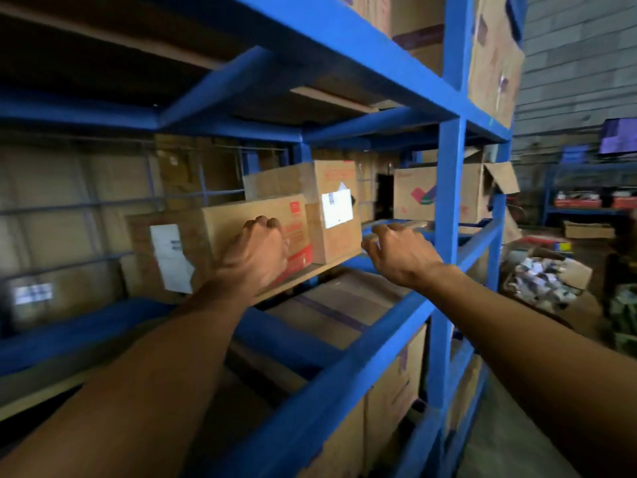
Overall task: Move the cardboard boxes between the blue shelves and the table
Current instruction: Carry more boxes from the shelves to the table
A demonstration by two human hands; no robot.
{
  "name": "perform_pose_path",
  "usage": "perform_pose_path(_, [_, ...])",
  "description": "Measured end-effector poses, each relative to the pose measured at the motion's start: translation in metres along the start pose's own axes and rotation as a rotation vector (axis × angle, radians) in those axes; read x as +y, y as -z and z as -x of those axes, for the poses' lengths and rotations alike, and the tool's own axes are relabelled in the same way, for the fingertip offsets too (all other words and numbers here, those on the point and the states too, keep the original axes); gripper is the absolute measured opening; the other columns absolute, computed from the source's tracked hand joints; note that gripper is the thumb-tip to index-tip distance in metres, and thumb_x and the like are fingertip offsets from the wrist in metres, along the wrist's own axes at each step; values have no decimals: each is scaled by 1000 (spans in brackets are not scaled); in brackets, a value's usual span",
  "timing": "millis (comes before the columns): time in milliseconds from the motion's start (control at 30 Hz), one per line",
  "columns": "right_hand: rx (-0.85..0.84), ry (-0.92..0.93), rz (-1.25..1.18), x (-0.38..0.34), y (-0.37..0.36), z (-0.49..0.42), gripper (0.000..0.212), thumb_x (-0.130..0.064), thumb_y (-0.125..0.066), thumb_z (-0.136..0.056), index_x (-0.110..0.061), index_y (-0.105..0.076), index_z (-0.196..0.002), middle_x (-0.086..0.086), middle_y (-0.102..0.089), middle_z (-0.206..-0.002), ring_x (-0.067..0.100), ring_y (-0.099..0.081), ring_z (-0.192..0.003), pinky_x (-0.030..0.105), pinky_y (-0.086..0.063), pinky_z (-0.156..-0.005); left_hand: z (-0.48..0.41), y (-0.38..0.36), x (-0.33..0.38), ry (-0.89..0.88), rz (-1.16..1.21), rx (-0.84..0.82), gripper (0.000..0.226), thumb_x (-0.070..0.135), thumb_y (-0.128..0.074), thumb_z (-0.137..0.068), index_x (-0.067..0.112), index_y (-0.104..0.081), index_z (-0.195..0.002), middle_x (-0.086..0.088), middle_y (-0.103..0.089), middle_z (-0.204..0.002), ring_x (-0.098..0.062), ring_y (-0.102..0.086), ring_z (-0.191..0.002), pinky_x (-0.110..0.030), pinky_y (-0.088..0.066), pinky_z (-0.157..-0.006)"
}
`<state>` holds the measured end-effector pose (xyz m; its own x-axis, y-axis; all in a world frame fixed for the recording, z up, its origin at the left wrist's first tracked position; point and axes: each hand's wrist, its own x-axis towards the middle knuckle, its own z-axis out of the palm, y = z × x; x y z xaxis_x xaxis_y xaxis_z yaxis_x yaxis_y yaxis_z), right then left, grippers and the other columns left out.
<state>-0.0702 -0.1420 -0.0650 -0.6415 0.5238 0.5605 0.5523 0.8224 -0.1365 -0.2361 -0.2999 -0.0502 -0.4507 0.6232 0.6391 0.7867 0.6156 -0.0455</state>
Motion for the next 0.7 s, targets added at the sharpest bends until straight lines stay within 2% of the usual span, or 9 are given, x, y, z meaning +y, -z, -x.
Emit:
perform_pose_path(67, [-17,34,-34,-25,-15,-14,47,-44,-39,-101,-10,-50,-132,20,-55,-128,41,-53,-115,45,-44,-89,-1,-3,-30,35,-62,7,32,19,-49,-92,4,-52,-119,-14,-57,-116,-29,-56,-106,-38,-48,-87])
perform_pose_path(200, [-52,170,-108,-71,-44,-40,48,-44,-39,-101,-11,-45,-136,17,-54,-127,39,-55,-113,44,-46,-91,-11,-4,-90,174,-178,-89,46,6,-57,-87,-2,-44,-130,-20,-53,-125,-36,-54,-114,-43,-49,-90])
perform_pose_path(267, [-47,238,-146,-87,-56,-57,47,-43,-40,-100,-12,-45,-136,16,-54,-127,38,-56,-113,44,-47,-90,-20,-7,-115,184,-193,-41,43,0,-58,-85,-5,-49,-127,-24,-52,-125,-40,-52,-114,-45,-46,-94])
perform_pose_path(333, [-55,287,-182,-100,-64,-74,47,-44,-40,-100,-13,-44,-135,15,-53,-127,38,-55,-113,43,-46,-89,-30,-10,-131,213,-153,-24,46,-6,-55,-85,-7,-46,-130,-27,-49,-127,-42,-50,-115,-44,-42,-95])
perform_pose_path(467, [-114,352,-275,-114,-72,-107,52,-47,-44,-98,-16,-38,-139,15,-48,-132,38,-52,-117,44,-44,-95,-48,-20,-155,262,-109,-134,80,0,-63,-83,5,-22,-151,-22,-30,-151,-37,-34,-136,-39,-31,-109])
perform_pose_path(533, [-128,376,-333,-121,-75,-121,55,-47,-47,-97,-18,-34,-142,15,-44,-134,39,-51,-118,44,-43,-97,-56,-24,-164,278,-82,-180,89,6,-71,-81,13,-19,-153,-18,-24,-155,-35,-31,-139,-40,-30,-112])
perform_pose_path(600, [-130,386,-377,-127,-76,-130,60,-49,-50,-95,-19,-31,-143,15,-42,-135,40,-50,-119,44,-43,-99,-59,-26,-165,260,-15,-151,89,15,-78,-75,16,-29,-149,-16,-36,-149,-35,-39,-133,-43,-35,-107])
perform_pose_path(700, [-163,415,-433,-137,-79,-136,68,-51,-58,-90,-24,-27,-144,13,-39,-135,41,-51,-117,45,-44,-99,-59,-26,-162,223,7,-77,73,21,-78,-76,17,-39,-138,-14,-52,-133,-35,-52,-118,-42,-42,-94])
